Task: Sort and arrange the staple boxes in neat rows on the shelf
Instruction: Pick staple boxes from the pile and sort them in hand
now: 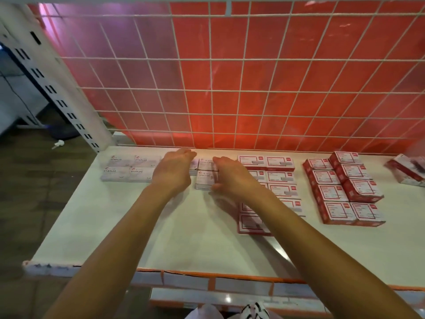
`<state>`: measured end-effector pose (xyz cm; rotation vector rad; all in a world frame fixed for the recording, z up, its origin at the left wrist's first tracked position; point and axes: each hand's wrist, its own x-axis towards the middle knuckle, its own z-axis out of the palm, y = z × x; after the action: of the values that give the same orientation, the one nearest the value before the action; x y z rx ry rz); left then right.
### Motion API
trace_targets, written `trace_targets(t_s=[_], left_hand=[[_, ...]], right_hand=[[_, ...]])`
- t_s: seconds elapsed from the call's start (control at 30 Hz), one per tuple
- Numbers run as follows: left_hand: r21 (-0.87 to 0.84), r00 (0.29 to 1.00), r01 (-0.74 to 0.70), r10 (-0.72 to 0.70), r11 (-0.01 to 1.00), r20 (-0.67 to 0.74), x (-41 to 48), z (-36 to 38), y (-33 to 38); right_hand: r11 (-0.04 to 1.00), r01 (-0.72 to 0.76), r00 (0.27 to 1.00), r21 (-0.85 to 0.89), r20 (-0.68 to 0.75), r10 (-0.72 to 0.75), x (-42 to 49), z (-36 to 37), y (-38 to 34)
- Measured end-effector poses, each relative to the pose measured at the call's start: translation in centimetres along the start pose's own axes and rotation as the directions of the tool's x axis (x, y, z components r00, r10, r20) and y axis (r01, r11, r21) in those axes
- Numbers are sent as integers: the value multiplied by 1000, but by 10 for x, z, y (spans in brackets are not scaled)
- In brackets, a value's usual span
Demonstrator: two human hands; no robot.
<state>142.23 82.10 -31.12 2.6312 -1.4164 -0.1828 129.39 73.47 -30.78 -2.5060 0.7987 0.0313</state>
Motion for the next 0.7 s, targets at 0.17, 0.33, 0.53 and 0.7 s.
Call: trace_targets(t_s=[0.17,0.33,0.53,0.7], left_hand=[[-25,999,-10,11,1000,44,10,6,-10],[-50,998,-36,38,998,49,14,9,-17],[-65,998,-55,57,996,38,15,9,-22],[-86,997,-43,48,995,56,14,8,-20]], right_hand=[[999,-31,1000,18,-6,31,12,12,-5],[998,-54,998,19,-33,55,15,14,-5],[997,-72,997,18,-32,72,15,13,-8],[996,-90,996,16,-25,90,13,12,-10]])
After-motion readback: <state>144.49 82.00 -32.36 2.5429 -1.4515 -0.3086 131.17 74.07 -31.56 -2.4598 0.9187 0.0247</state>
